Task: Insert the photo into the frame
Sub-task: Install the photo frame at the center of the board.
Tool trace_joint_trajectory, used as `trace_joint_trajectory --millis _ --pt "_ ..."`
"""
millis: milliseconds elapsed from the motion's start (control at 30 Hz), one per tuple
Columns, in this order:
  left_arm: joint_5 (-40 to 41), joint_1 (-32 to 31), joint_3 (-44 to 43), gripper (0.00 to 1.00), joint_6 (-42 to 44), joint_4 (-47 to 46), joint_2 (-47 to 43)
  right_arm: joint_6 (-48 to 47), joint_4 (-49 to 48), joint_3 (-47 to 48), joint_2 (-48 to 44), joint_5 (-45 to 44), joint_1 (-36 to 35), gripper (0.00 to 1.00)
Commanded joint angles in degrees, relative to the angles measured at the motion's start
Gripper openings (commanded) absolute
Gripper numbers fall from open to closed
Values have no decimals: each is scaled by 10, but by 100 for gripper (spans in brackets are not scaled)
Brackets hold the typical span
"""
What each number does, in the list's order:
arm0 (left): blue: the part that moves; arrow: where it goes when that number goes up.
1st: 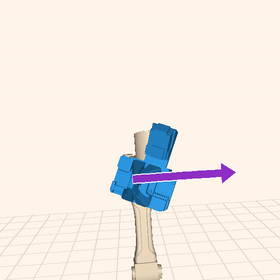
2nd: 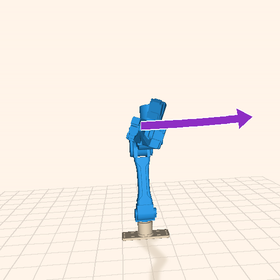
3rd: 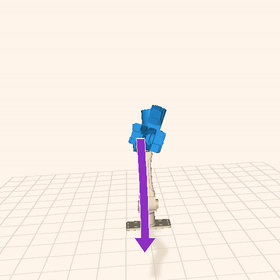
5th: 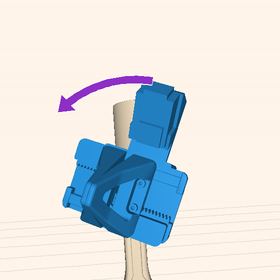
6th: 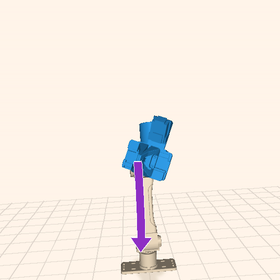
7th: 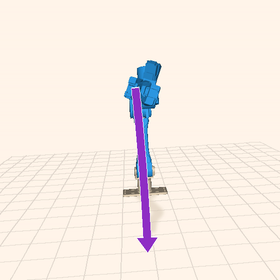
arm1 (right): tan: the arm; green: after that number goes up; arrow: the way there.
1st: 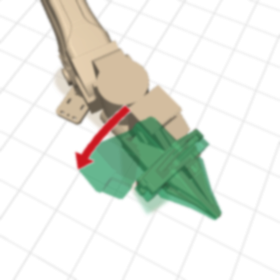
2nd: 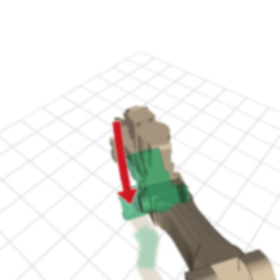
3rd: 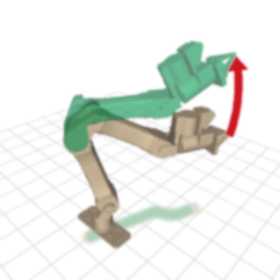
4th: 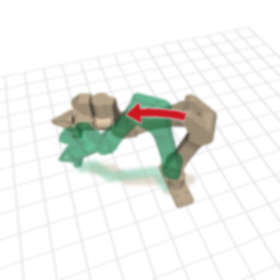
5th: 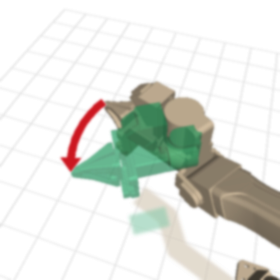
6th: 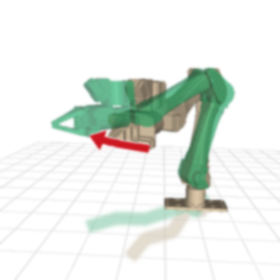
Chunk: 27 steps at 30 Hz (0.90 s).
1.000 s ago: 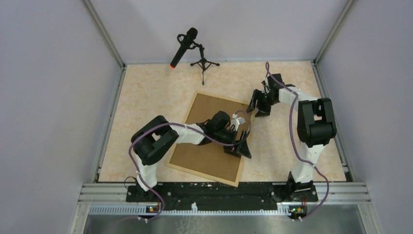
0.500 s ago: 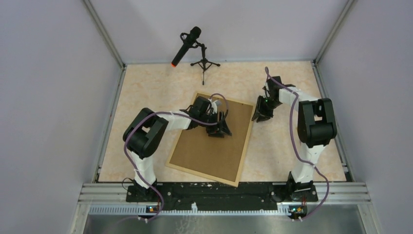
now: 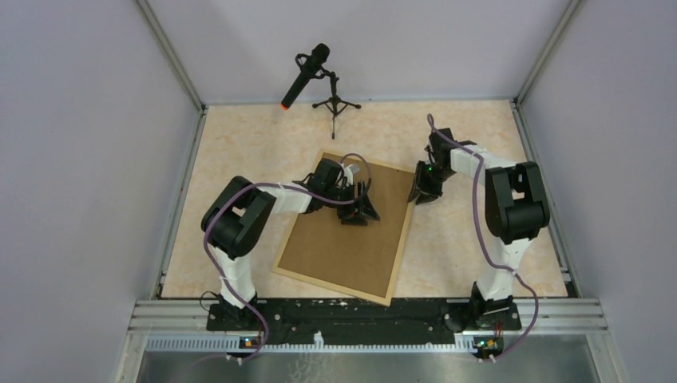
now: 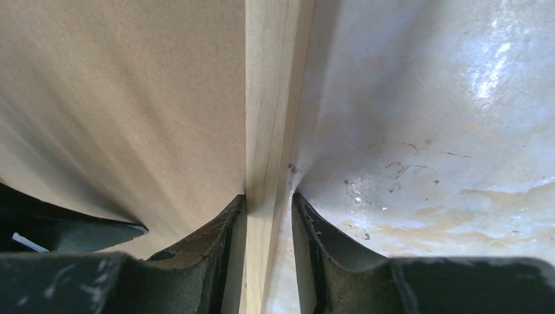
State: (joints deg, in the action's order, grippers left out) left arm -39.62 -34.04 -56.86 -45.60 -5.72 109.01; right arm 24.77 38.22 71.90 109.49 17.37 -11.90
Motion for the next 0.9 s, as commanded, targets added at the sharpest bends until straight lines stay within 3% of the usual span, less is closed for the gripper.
trace_joint_trajectory --millis 0,233,333,600,667,767,867 --pt "47 3 27 66 11 37 25 12 24 0 9 -99 -4 31" --pt "51 4 34 66 8 41 25 42 -1 -20 38 -188 -17 29" --pt "53 5 33 66 12 44 26 58 -33 -34 53 -177 -33 29" --pt "43 4 43 66 6 36 41 114 -117 -26 78 3 -56 35" --pt "39 4 46 66 1 30 44 109 -97 -4 65 34 -55 40" --pt "38 4 45 66 2 29 41 65 -6 49 35 -16 -56 50" --pt "39 4 44 66 3 32 38 22 87 94 8 -76 -54 46"
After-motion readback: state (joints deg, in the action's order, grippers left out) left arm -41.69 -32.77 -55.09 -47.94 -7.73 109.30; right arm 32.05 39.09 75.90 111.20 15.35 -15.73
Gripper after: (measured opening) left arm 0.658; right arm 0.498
